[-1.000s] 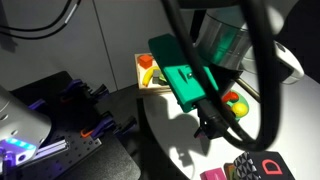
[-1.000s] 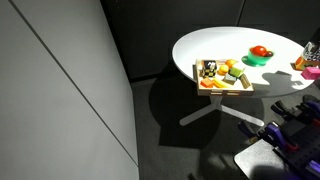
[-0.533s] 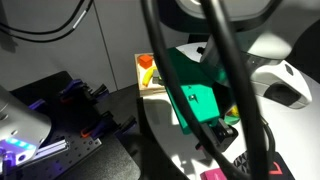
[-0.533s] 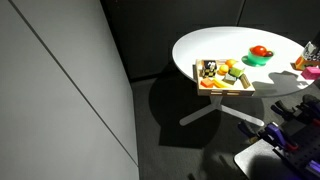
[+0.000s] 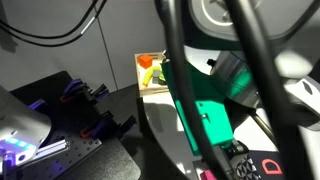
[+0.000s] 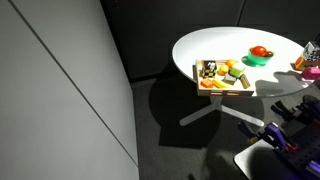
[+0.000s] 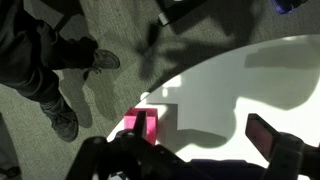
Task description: Put the pink block in the box
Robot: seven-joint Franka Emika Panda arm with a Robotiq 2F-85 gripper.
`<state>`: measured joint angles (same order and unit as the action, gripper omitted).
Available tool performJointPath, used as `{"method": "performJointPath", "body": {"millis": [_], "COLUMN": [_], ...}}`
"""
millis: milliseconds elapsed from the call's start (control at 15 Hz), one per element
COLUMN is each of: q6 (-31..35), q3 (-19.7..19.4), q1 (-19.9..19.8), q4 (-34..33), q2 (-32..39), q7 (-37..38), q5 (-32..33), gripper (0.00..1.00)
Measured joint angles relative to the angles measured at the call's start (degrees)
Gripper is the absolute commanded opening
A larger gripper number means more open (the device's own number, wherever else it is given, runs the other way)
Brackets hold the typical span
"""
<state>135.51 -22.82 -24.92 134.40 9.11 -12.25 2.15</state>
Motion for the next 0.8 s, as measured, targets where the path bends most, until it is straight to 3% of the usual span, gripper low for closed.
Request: {"method": "performJointPath", "body": {"millis": [800], "q6": [0.0], "q3": [-0.1], "q1": [0.0], "q4": [0.0], "q2": [0.9], "q7": [0.2], "q5": [0.0], "gripper": [1.00]}}
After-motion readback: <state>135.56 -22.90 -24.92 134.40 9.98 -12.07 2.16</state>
